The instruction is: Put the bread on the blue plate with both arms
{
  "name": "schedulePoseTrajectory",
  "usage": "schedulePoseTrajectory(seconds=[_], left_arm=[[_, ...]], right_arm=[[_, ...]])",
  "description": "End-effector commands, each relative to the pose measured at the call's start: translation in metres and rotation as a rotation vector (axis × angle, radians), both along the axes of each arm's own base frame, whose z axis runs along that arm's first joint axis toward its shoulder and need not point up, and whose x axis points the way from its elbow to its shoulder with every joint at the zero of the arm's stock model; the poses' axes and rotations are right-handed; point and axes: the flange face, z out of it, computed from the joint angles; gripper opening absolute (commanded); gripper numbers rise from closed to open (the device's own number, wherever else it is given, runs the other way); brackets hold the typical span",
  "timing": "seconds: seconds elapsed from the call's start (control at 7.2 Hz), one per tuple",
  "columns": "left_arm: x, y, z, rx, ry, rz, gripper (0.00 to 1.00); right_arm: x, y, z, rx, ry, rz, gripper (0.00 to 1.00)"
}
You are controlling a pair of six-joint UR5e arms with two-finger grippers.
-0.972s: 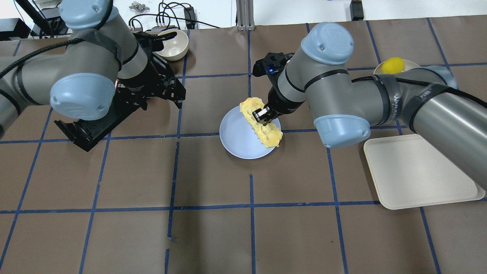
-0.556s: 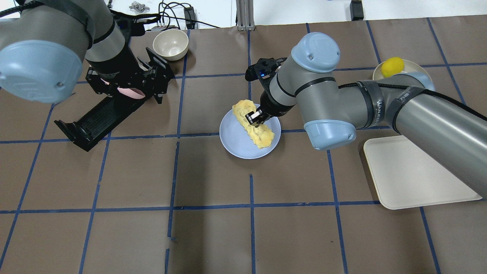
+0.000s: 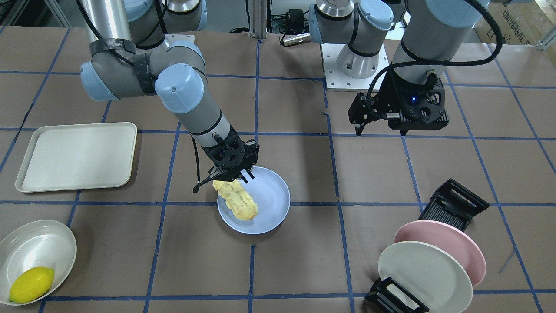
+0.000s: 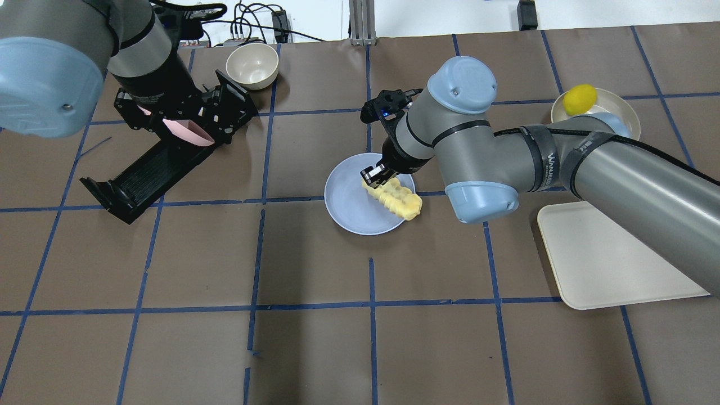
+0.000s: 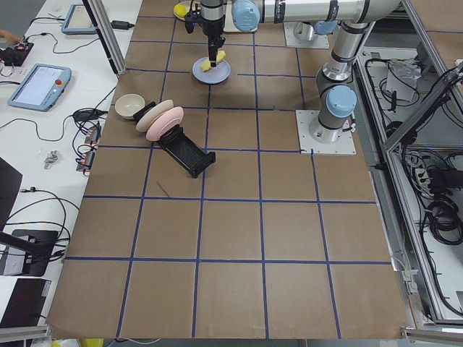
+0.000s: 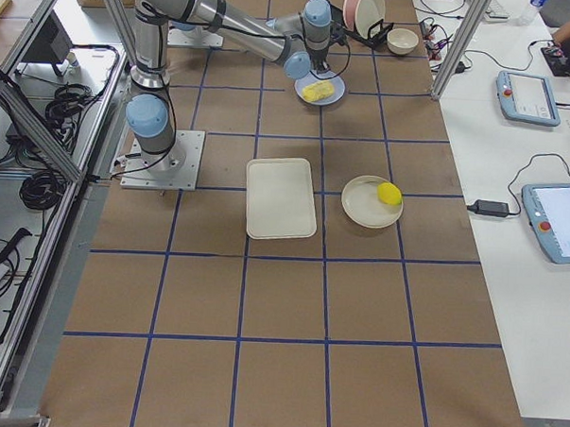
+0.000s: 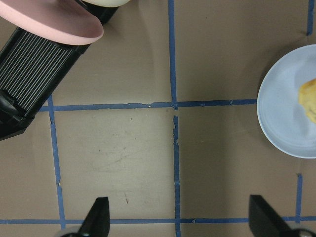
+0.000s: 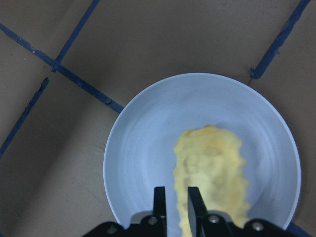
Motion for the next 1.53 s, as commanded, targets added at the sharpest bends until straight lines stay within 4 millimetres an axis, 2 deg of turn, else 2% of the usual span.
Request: schedulePoseTrajectory(seconds=[0.0,0.28,0.56,0.83,0.97,1.39], left_arm=[[0.000,0.003,0.001,-0.001,0.002,0.000,1.00],[0.001,0.003,-0.003,0.007,0.004,0.002,1.00],[0.000,0.004,-0.004,0.009,0.004,0.000,1.00],[0.000,0.003,-0.002,0.004,0.001,0.000,1.00],[0.003,-0.001,0.003,-0.005,0.001,0.005,1.00],[0.003,0.000,0.003,0.004,0.018,0.010,1.00]], right_arm=[[-0.003,-0.006,0.009,-0.017,-0.008,-0.005,1.00],[-0.022,-0.004,0.043,-0.059,0.001,-0.033,1.00],[-0.083,0.002,0.075,0.092,0.091,-0.138,1.00],[-0.139,-0.006,0.096,0.175,0.231,-0.234,1.00],[-0.153,-0.010,0.112,0.189,0.285,-0.263,1.00],[-0.160,-0.019,0.145,0.227,0.331,-0.322,1.00]])
